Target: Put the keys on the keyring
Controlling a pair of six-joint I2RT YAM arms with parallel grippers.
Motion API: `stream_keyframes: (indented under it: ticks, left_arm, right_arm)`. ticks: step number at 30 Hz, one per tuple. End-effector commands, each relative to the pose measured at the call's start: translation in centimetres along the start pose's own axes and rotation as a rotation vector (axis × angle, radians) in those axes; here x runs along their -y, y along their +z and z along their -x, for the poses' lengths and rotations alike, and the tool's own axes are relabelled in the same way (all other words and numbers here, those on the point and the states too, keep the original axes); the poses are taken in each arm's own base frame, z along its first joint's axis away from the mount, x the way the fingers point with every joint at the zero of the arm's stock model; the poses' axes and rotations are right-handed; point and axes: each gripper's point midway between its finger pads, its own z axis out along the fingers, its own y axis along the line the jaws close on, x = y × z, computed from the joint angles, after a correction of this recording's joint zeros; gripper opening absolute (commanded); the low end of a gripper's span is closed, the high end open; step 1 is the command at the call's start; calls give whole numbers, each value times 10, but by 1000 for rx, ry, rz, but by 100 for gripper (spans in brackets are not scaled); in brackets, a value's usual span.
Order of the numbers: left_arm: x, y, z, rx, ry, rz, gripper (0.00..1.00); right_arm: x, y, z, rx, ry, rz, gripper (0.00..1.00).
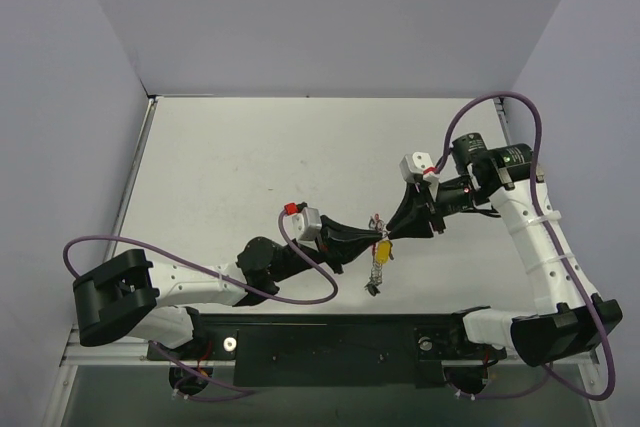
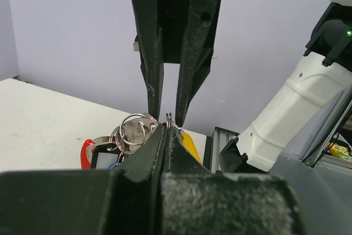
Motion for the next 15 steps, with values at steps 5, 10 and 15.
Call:
stream_keyframes:
  ticks: [5,10,15]
  left_arm:
    - [15,4,42,155,-3,-72,0]
    - [13,3,41,155,-1,-65,0]
    - [11,1,41,160,-3,-55,0]
  right_arm:
    - [-47,5,5,6,193,151,13]
    - [-50,9,2,-8,208,160,4]
    - [-47,11,-5,-40,222,138,0]
